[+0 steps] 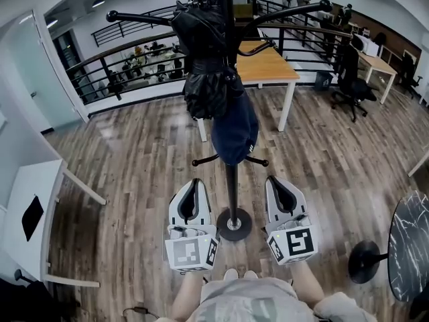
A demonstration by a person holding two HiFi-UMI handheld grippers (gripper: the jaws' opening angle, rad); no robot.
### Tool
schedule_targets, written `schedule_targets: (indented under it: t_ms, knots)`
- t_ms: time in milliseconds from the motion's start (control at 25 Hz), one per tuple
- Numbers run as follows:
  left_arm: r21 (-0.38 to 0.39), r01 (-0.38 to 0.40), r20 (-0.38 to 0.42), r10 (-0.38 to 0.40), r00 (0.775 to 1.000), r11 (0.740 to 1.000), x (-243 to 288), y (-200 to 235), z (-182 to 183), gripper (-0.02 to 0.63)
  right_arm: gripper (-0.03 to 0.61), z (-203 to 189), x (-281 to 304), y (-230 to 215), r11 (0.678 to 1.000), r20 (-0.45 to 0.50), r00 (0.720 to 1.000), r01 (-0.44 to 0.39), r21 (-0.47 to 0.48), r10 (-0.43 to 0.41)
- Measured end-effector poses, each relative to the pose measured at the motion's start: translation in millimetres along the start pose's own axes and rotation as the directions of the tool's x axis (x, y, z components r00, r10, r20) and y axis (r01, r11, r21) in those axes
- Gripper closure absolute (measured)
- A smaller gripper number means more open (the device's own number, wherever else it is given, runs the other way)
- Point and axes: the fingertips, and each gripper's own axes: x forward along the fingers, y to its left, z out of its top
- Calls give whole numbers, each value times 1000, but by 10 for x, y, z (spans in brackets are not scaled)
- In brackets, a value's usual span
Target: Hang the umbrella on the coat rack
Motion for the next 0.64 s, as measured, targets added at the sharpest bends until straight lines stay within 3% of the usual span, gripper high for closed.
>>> schedule_targets:
  t_ms: [640]
  knots:
    - [-30,7,-31,-8,999,1000,24,-124,-125,580,543,-17,-17,-38,999,3,1000,-18,26,18]
